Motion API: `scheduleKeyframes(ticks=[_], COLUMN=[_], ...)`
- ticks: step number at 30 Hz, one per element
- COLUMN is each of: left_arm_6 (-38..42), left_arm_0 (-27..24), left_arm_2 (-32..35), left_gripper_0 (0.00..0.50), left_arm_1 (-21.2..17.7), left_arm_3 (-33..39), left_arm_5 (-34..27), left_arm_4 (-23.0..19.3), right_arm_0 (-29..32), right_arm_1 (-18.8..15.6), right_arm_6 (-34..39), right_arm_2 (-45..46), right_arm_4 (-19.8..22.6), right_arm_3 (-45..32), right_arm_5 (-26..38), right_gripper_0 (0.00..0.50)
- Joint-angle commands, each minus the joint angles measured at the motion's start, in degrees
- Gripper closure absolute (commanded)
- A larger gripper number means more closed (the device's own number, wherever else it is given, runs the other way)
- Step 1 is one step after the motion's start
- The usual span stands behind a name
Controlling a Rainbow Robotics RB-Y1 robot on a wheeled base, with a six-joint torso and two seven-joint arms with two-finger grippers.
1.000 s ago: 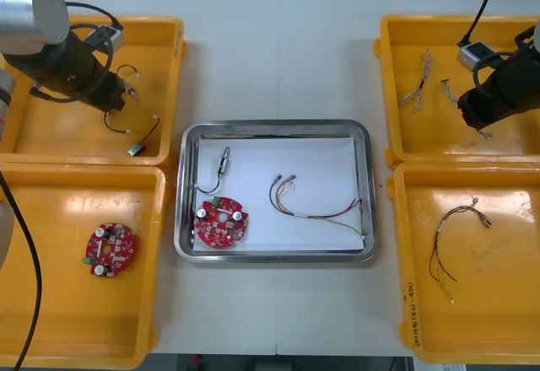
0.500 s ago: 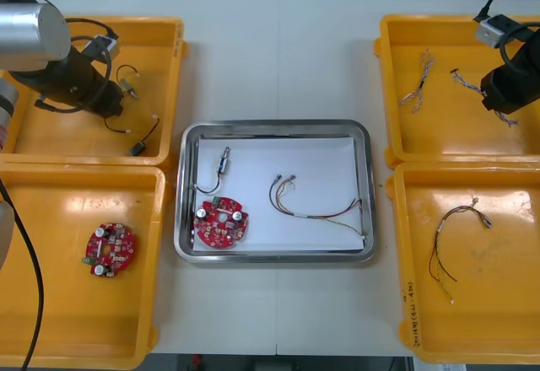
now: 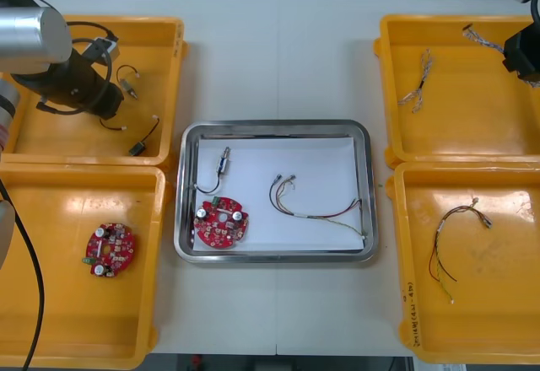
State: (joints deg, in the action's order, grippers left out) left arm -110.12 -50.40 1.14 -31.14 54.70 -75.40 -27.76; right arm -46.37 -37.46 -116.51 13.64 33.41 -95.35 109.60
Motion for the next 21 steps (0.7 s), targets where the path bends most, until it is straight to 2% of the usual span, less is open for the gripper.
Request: scheduleKeyframes(ticks=[1, 4, 5, 9, 21], left_arm_6=[-3.69, -3.69, -3.69, -3.52, -1.67], left_arm_0=[-2.51, -2.51, -2.43, -2.51, -2.43], left_arm_2=[-1.58, -1.58, -1.23, -0.27, 2.20], left_gripper_0=[0.498, 0.497, 0.497, 0.498, 0.498], left_arm_1=[-0.94, -0.94, -1.03, -1.12, -2.00], left_arm_3=[-0.04, -0.04, 0.40, 2.86, 11.13], left_arm_5=[-0.37, -0.72, -1.33, -4.23, -14.52], left_arm_4=[-0.89, -1.07, -1.33, -0.81, 0.78], right_arm_0=[0.13, 0.13, 0.13, 0.05, -4.35], right_arm_1=[-3.06, -3.06, -3.14, -3.14, -3.06], right_arm_6=[0.23, 0.41, 0.32, 0.14, 1.81], right_arm_2=[1.65, 1.48, 0.86, -1.86, -14.17], right_arm_4=[1.83, 3.94, 6.40, 10.79, 19.85], right_arm_3=[-3.44, -3.97, -4.41, -7.13, -12.41], right_arm_5=[0.40, 0.40, 0.40, 0.40, 0.40], right_gripper_0=[0.500, 0.500, 0.500, 0.500, 0.500])
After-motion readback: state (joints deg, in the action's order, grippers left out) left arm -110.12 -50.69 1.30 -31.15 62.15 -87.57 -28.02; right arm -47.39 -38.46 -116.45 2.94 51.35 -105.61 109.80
